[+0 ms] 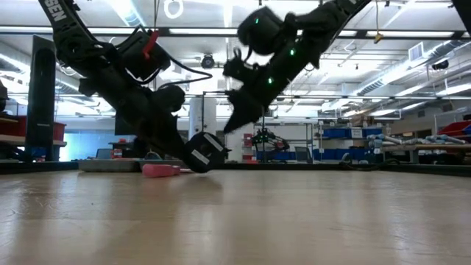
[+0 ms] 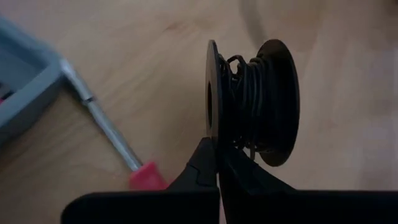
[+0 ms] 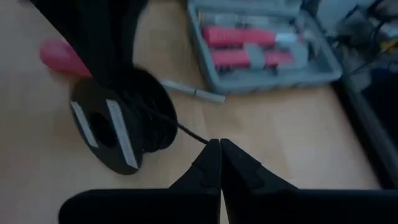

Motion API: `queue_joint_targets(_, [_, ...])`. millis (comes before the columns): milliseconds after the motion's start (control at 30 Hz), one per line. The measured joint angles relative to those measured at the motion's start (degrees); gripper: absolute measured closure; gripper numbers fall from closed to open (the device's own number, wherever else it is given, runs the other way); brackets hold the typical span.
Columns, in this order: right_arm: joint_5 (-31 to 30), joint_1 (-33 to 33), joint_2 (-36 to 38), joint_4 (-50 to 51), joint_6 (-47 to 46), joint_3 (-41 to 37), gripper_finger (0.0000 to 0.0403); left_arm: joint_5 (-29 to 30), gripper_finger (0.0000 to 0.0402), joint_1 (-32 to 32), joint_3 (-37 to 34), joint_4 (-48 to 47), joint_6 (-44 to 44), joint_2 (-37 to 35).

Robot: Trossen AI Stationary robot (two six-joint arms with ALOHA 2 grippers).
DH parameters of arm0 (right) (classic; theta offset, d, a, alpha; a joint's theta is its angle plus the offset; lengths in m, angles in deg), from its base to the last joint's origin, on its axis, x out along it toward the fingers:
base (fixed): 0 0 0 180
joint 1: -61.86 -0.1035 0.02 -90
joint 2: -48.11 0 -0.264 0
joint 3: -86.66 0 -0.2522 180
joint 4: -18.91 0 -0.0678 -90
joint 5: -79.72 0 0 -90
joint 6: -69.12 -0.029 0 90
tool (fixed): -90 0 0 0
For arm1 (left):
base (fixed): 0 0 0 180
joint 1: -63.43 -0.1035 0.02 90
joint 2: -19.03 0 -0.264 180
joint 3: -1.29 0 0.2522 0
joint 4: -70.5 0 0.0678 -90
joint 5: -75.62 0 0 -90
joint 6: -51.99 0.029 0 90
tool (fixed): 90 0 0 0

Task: Coil cords
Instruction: Coil the black wire onto the spool

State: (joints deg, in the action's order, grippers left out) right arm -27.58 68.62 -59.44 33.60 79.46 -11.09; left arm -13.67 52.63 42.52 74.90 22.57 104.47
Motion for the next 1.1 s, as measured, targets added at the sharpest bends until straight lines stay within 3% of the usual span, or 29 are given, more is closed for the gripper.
queue_joint_targets(500, [4.27,-1.54,-6.78,4.24,-10.59,-0.02,0.0403,1.05,0.0401,-0.04,0.00,0.92,-0.76,0.01])
queue_joint_targets(667, [13.25,-1.61,-6.76,3.69,-11.98,-0.02,0.0400,2.64,0.0401,-0.07,0.00,0.70,-1.19,0.01])
queue_joint_targets(800, [14.10,-1.72,-6.64,5.22,-13.14,-0.02,0.0399,2.52,0.0401,-0.07,0.00,-0.08,-1.26,0.01])
queue_joint_targets(1100, [13.92,-1.44,-1.08,20.00,-15.25,-0.04,0.0401,1.95,0.0401,-0.05,0.00,-0.51,-1.28,0.01])
